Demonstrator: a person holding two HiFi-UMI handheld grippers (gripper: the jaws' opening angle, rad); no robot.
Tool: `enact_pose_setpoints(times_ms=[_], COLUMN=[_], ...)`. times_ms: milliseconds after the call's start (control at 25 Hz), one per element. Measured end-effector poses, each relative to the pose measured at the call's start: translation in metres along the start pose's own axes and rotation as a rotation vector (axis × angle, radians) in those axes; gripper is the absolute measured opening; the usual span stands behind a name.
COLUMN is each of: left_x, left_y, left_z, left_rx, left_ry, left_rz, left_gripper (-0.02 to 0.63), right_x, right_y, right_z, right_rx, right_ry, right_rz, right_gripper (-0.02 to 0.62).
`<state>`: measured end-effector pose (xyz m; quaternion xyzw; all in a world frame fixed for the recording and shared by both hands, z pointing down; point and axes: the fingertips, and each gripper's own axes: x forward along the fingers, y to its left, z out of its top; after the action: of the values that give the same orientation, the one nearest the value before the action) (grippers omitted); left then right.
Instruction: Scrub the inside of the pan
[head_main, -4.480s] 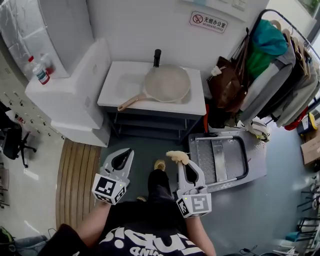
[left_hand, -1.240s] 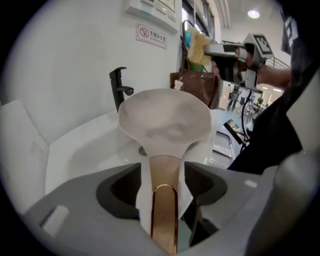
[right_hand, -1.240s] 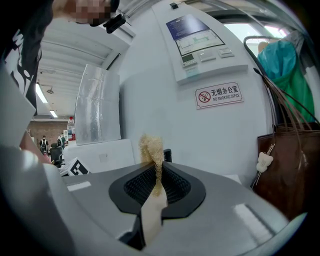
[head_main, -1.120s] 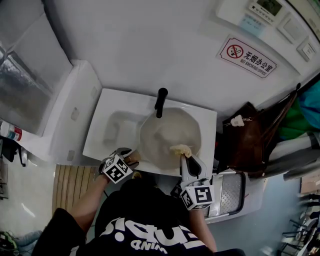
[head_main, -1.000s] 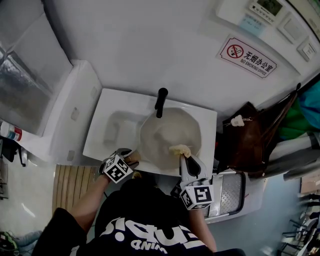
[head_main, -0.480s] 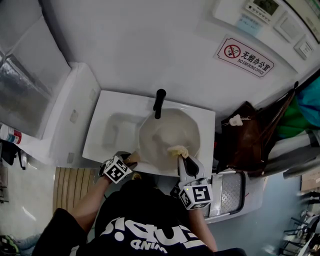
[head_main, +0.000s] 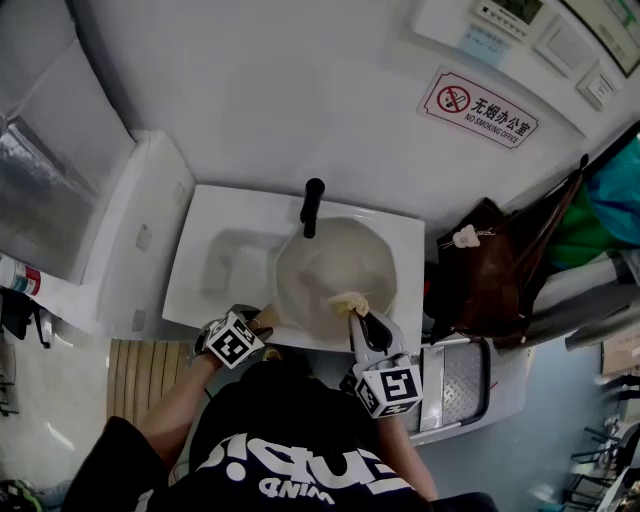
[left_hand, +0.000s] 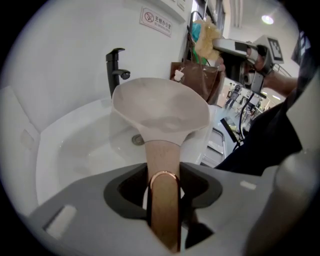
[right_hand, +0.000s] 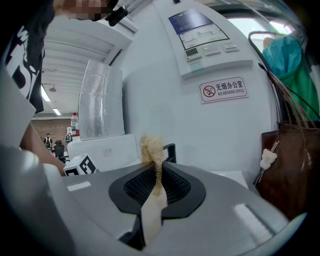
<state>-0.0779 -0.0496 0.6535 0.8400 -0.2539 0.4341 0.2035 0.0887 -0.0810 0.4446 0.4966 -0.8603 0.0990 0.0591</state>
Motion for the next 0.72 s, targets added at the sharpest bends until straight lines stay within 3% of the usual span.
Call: enact_pose_setpoints(times_ms=[200, 480, 720], left_x=[-0.012, -0.02, -0.018], left_y=[-0.011, -0.021, -0.019], left_z=[0.008, 0.015, 0.008], left_rx=[0.026, 0.021, 0.009], left_ry=[0.027, 0.051, 0.06], left_rz=[-0.035, -0.071, -0.066], left_gripper=[0.183, 0.183, 0.183], right_x=[0.007, 0.028, 0.055], right_y=[0.004, 0.022, 0.033], right_z=[-0.006, -0.057, -0.088], right_rx=[-0.027, -0.112, -0.198], right_ry=[0.043, 0.276, 0.389], right_rz=[0.031, 0.158, 0.248], right_gripper=[0.04, 0.04, 0.04])
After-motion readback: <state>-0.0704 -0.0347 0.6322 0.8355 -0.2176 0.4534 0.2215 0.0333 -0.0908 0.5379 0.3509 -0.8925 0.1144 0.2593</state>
